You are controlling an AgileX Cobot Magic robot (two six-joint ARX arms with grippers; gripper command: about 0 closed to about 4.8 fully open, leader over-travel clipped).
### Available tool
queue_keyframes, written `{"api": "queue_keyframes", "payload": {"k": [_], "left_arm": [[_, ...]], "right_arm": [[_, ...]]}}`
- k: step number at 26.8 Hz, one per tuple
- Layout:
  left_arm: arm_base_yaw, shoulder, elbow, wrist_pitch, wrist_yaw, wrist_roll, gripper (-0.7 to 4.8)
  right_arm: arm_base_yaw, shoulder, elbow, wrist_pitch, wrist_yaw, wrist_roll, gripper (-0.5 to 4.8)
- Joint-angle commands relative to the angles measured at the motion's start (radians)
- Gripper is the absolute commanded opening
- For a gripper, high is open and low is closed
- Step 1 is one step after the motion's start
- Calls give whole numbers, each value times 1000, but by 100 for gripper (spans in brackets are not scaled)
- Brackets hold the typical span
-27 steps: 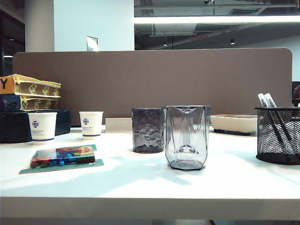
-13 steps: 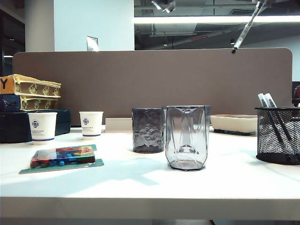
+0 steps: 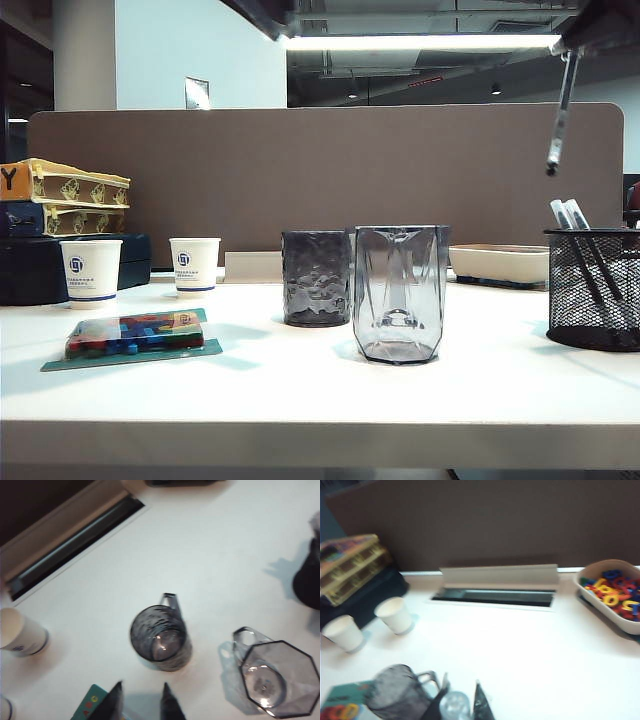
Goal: Pick up one pen and put it in the pen container.
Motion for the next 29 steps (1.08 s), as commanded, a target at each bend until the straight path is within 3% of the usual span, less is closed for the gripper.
{"api": "queue_keyframes", "payload": {"k": [1,8,29], "left_arm": [[27,-22,4,-12,-1,-3,94],[47,-51,-2,-39,-3,-14,94],[47,-84,-2,-55,-8,-14,93]], "right_arm": [[-1,-4,7,-49,46,-92,-1],[-1,11,6,-103,128,-202,-1],[0,206,6,-121,148,-206,-1]]}}
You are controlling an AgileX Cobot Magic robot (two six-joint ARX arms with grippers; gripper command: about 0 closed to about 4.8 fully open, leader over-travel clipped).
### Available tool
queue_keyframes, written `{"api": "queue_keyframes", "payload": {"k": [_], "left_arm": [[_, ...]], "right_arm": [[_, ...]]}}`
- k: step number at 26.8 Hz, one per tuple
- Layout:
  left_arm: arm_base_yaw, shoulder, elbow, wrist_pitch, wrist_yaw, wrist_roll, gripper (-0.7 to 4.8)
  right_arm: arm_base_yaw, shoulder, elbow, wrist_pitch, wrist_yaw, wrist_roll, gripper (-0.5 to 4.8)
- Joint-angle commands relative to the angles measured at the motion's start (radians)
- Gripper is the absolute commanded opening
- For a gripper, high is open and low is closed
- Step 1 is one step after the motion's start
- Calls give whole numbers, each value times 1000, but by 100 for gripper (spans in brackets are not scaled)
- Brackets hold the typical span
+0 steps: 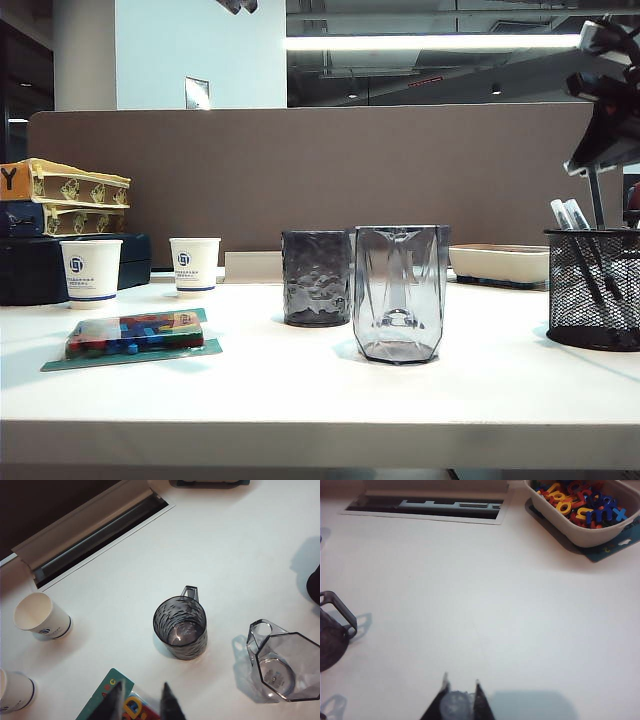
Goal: Pick up one pen and put it in the pen container.
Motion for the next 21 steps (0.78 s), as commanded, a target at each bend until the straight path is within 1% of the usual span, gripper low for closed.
{"api": "queue_keyframes", "payload": {"k": [1,17,18,21], "left_arm": [[2,-5,1,7,-3,-4,93],[2,-5,1,6,-3,-22,93],[2,-5,1,6,-3,-23,93],[2,-5,1,6,-3,-36,93]], "right_arm": [[0,19,6,6,3,-3,0],[0,69,6,-24,4,-4,5],[0,69,6,-24,4,-4,14],[0,69,6,-15,-4,-3,74]]}}
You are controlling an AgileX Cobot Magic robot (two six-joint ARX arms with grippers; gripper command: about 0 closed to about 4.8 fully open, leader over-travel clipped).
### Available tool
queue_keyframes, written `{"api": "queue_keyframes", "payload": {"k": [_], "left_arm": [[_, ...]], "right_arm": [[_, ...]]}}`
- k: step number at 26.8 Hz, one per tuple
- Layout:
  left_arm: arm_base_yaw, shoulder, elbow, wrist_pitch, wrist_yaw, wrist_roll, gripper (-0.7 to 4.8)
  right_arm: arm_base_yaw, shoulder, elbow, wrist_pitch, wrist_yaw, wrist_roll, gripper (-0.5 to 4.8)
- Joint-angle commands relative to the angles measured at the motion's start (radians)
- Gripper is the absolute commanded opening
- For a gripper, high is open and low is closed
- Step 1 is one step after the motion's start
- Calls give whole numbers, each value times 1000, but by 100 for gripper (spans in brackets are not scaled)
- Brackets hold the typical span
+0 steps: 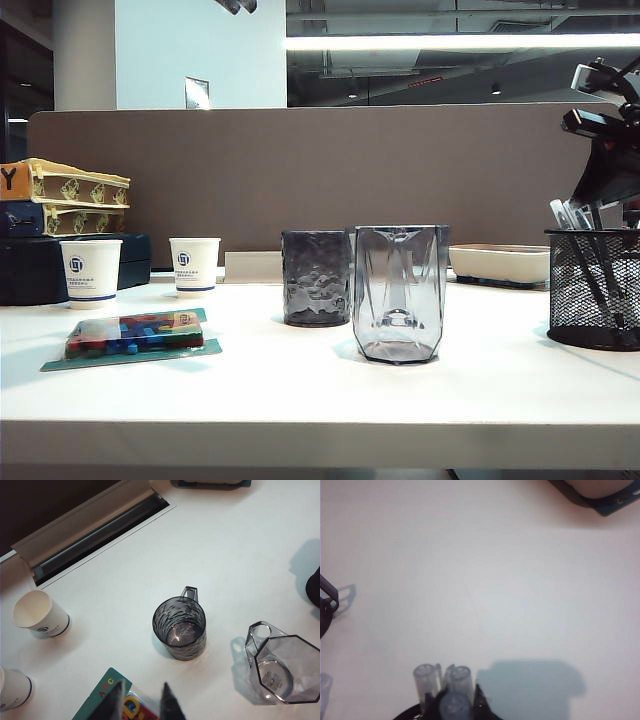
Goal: Pick up one pen and put it in the pen container.
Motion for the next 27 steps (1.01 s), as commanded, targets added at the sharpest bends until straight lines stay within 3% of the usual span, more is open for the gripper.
{"api": "queue_keyframes", "payload": {"k": [1,6,21,27], "left_arm": [[2,-5,1,6,-2,-21,93],[2,-5,1,6,-13,-21,87],[2,-87,0,-27,-74,-17,75],[2,-152,-74,-34,-77,-18,75]], "right_arm": [[0,-2,6,25,-10,-2,93],[0,-10,7,29,-55,6,109],[-1,-145,7,12,-63,52,108],[-1,-237,6,-17,-64,65,108]]}}
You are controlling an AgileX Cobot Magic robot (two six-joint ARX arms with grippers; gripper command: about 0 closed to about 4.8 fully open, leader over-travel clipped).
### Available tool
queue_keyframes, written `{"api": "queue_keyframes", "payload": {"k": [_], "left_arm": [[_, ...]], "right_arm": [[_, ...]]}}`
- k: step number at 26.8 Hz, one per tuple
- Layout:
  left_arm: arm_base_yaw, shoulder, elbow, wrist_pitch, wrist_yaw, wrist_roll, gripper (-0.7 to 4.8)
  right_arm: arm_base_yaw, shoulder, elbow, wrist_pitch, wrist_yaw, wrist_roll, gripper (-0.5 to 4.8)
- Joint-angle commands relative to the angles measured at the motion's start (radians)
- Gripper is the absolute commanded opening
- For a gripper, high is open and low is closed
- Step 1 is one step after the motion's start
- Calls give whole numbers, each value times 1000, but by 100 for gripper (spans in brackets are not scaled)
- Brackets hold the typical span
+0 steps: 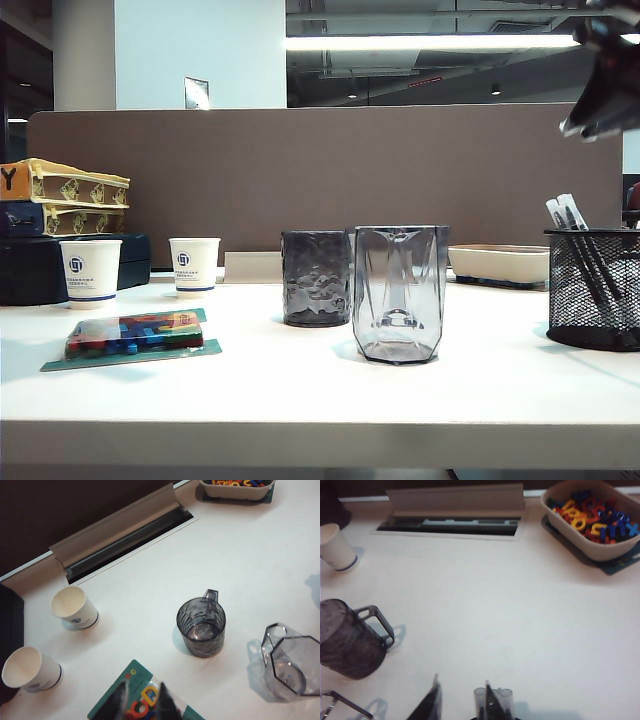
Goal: Pick up one pen and put it in the pen container.
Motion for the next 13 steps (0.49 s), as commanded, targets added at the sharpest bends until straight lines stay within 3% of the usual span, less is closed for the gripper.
{"api": "queue_keyframes", "payload": {"k": [1,13], "left_arm": [[2,-60,-69,-1,-5,0,75],[2,-185,-165,-3,-5,-7,75]], "right_arm": [[-1,-85,7,-12,-2,4,108],[-1,-240,6,-80,2,4,108]]}}
